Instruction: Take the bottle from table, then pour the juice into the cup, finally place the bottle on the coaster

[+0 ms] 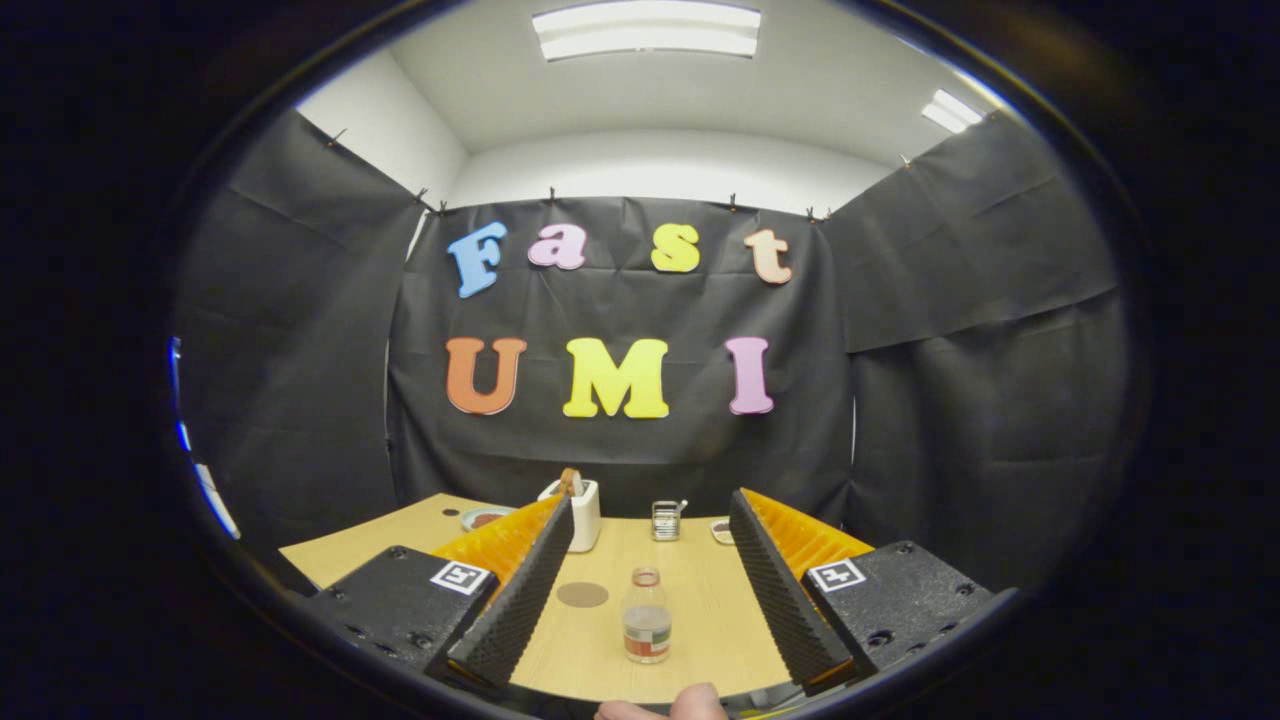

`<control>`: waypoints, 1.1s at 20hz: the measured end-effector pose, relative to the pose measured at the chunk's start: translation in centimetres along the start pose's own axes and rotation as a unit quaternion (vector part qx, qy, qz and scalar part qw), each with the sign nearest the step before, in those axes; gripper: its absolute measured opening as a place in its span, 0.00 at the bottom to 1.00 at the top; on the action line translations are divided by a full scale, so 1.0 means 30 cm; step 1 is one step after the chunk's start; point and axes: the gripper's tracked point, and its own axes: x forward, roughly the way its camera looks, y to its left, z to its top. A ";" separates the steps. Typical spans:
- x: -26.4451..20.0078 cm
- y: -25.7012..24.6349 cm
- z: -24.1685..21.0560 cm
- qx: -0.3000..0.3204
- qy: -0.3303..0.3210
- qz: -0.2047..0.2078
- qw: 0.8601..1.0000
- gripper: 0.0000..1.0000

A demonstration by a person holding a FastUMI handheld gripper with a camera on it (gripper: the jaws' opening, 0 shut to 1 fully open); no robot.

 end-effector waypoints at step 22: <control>-0.002 -0.030 -0.142 -0.012 0.006 -0.004 1.000 1.00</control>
